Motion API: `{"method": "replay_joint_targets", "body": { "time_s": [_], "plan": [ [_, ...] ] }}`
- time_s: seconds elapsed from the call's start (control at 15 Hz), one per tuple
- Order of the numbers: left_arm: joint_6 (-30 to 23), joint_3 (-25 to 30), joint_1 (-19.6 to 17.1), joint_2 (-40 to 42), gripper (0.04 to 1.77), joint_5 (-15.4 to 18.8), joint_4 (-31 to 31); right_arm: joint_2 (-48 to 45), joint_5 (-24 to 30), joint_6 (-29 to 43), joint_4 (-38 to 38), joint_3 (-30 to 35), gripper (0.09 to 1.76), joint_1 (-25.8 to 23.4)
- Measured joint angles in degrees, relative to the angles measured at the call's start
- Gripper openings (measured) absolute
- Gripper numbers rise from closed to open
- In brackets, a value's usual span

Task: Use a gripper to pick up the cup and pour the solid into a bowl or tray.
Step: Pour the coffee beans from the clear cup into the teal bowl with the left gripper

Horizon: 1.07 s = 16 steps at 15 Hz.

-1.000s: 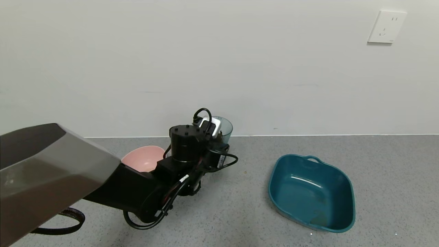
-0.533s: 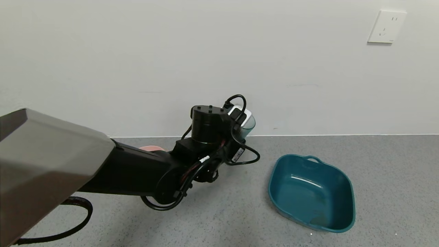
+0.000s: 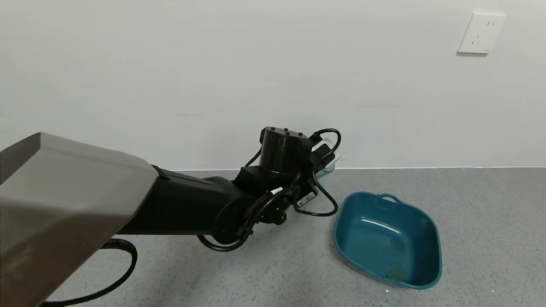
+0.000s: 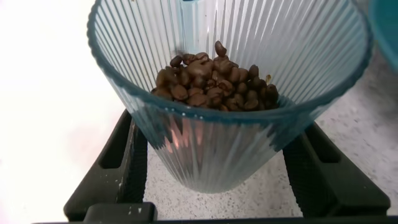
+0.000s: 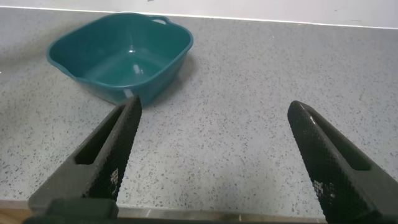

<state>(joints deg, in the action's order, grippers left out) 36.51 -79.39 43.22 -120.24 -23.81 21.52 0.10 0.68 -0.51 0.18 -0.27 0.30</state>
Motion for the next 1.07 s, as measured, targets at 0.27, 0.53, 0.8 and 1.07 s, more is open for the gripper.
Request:
{"method": "replay_joint_targets", "body": {
  "time_s": [0.27,0.53,0.8,1.07],
  "plan": [
    [4.17,-3.89,2.54,-1.45,1.27,-1.57,-3.11,-0.02,-0.02,0.05,-0.02,0.00,1.71,0.02],
    [7.91,-5.84,4.71,-2.73,1.27,-2.32,-6.41,0.00,-0.02,0.02,0.00,0.00,1.71,0.02],
    [12.93,-7.39,6.70,-3.89,1.27,-4.50,-8.20,0.00,-0.02,0.02,0.00,0.00,1.71,0.02],
    [19.11,-9.23,8.11,-5.01,1.27,-7.19,-8.27,0.00,0.00,0.07,-0.05,0.00,1.71,0.02]
  ]
}}
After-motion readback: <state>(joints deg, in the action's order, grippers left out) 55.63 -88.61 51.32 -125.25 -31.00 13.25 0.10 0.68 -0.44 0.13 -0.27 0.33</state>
